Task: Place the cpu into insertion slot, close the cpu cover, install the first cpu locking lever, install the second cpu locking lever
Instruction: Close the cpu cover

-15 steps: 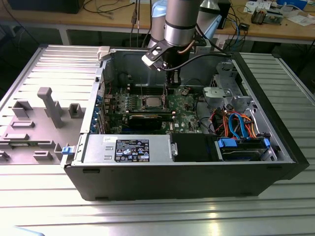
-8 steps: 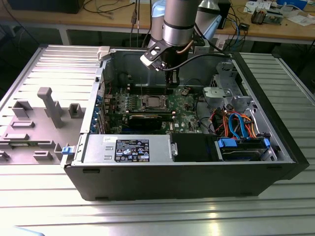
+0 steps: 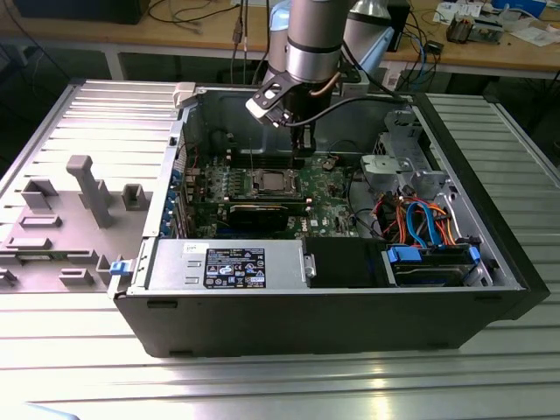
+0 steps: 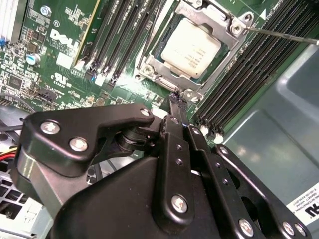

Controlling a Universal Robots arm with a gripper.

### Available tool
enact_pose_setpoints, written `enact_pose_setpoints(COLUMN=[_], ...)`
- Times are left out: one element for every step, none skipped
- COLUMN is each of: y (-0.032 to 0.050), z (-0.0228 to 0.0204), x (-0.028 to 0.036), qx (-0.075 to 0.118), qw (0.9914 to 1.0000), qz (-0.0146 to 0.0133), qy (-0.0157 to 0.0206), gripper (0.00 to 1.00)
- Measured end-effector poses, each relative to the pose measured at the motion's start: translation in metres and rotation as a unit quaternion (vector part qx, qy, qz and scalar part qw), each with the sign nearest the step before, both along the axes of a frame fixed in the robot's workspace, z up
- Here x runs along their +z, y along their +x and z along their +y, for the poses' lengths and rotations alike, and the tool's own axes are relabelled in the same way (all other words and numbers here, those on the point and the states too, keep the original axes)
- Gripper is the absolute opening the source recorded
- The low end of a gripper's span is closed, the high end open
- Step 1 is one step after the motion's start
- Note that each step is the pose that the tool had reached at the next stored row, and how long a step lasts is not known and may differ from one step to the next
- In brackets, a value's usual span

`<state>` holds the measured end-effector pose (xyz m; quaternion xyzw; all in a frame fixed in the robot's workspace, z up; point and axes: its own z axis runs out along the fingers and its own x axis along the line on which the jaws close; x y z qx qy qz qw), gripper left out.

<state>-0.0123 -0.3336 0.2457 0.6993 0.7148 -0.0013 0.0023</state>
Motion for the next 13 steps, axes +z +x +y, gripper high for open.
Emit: enact_pose_setpoints(y=[-0.0002,-0.0005,-0.0015,-0.0026,-0.0038,-0.0045,-0.0052,-0.0055,-0.0056,-0.0056,-0.0056,-0.0057,-0.0056], z=[0.0,0.0,0.0001,0.0001,0.0,0.0,0.0,0.0,0.0,0.0,0.0,0.0,0.0], x=[-0.0001,-0.0003,-0.0008,-0.0012,-0.0017,-0.0022,-0.0028,-0.003,-0.0032,-0.0033,-0.0034,-0.0034,-0.0034], qx=[0.0,0.0,0.0,0.0,0.0,0.0,0.0,0.0,0.0,0.0,0.0,0.0,0.0], qw=[1.0,1.0,1.0,1.0,1.0,1.0,1.0,1.0,1.0,1.0,1.0,1.0,1.0], qz=[0.0001,0.0002,0.0001,0.0001,0.0002,0.0002,0.0002,0.0002,0.0003,0.0003,0.0002,0.0002,0.0003], qy=[0.0,0.0001,0.0004,0.0003,0.0002,0.0002,0.0002,0.0002,0.0,0.0001,0.0002,0.0002,0.0002], gripper=[0.11,0.11,0.11,0.11,0.11,0.11,0.11,0.11,0.11,0.11,0.11,0.11,0.11])
